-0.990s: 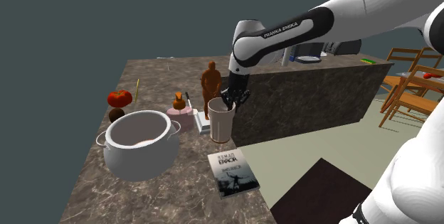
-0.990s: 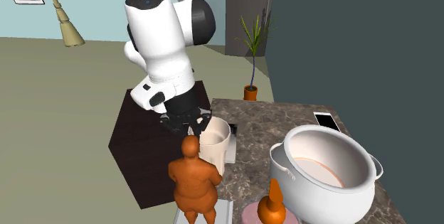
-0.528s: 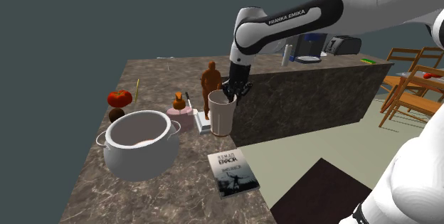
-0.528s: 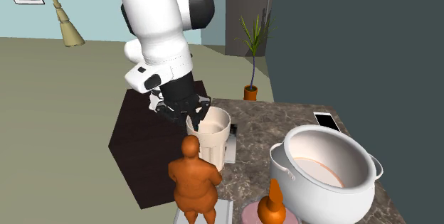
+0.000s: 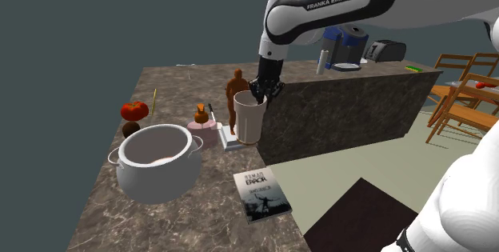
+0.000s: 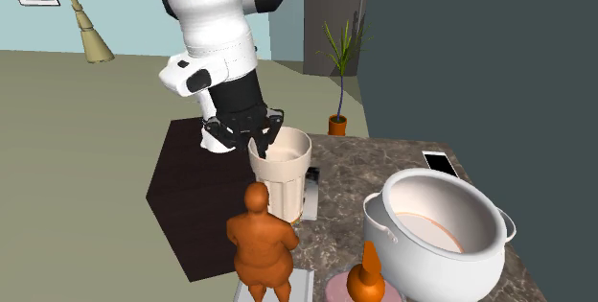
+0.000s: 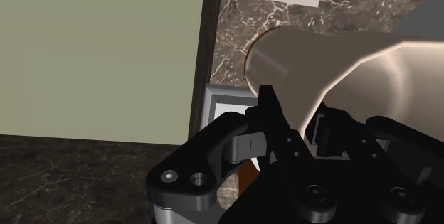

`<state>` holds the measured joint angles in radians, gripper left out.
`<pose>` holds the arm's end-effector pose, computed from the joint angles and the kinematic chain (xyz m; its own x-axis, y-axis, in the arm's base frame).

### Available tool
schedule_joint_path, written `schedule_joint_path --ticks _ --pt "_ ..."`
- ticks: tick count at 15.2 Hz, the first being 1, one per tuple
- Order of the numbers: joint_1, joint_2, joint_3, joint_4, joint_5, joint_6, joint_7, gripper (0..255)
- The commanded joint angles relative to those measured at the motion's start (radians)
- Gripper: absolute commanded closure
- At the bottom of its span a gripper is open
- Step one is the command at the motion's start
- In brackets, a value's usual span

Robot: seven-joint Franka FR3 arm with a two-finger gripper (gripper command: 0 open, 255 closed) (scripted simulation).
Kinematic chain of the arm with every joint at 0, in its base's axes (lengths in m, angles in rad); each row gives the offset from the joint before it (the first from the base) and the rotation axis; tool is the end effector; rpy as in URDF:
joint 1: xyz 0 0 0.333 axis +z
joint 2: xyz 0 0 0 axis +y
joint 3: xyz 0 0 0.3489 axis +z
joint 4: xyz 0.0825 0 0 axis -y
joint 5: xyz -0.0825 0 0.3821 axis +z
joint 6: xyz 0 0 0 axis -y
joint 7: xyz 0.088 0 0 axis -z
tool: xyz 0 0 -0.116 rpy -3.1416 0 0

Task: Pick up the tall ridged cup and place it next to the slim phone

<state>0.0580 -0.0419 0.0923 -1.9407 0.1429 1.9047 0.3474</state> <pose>0.5371 0.0937 0.5252 0.9702 -0.2385 -0.0420 -0.2420 -0.9623 -0.1241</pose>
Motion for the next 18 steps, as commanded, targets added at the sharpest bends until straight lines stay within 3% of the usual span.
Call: schedule_joint_path --ticks 1,18 --pt "-0.001 -0.004 -0.001 0.025 -0.001 -0.028 0.002 255" --pt "-0.003 0.004 -0.004 0.262 -0.008 -0.256 0.029 255"
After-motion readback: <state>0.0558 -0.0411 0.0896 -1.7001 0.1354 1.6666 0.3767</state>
